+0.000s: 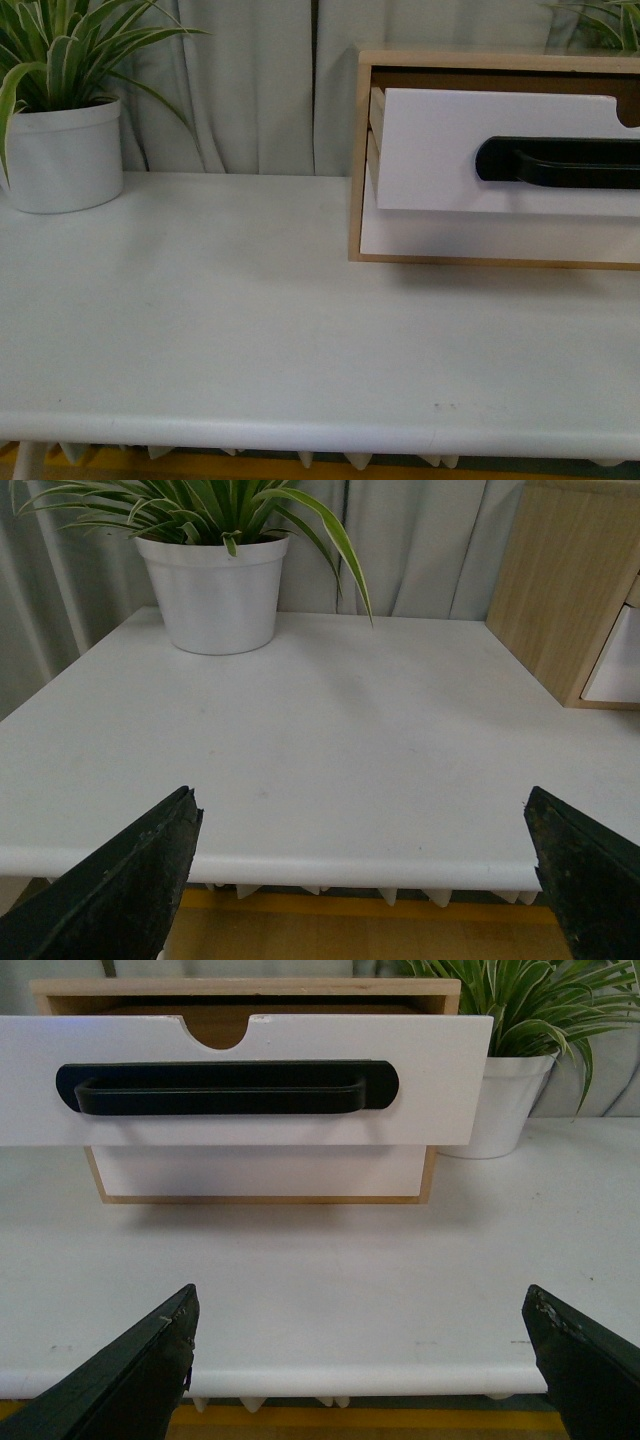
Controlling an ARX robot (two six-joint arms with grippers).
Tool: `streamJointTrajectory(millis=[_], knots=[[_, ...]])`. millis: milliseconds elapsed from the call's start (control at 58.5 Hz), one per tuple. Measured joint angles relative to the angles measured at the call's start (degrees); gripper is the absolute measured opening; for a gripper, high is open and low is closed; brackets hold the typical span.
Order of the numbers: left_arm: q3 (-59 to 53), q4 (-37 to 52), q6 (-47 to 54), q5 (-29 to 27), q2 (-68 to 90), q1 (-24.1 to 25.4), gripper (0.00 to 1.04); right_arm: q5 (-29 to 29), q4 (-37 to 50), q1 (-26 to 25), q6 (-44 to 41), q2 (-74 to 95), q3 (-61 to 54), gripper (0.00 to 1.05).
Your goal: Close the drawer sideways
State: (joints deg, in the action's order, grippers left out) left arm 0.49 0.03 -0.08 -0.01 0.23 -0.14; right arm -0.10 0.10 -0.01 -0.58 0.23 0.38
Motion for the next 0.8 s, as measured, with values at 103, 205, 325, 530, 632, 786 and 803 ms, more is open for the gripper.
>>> streamJointTrajectory(millis=[103,205,325,530,632,786,803], knots=[[0.00,0.00,-0.02,0.00,0.00,0.00,0.98,0.00,0.00,0.00,0.00,0.00,0.00,0.95],[0.00,0.26,-0.59,-1.27,0.13,-0.37,0.98,5.07,-4.90,1.09,0.70,3.50,1.95,0.95],[0.04,12.46,-0.11,-8.09,8.90,-4.04,0.98,0.85,1.07,-1.25,-1.64,15.52,5.51,0.95],[0.07,43.47,24.52,-1.84,34.23,-9.01,0.98,-5.07,8.31,-3.89,-16.22,32.41,12.90,0.95],[0.98,58.03,38.99,3.85,47.04,-9.90,0.98,-5.92,8.94,-4.24,-25.18,37.64,15.50,0.95],[4.68,69.26,57.81,11.91,61.81,-10.93,0.98,-7.43,9.31,-4.74,-36.54,41.77,20.44,0.95],[5.64,69.64,61.11,13.51,64.06,-11.08,0.98,-7.85,9.31,-4.92,-38.27,42.53,21.51,0.95]])
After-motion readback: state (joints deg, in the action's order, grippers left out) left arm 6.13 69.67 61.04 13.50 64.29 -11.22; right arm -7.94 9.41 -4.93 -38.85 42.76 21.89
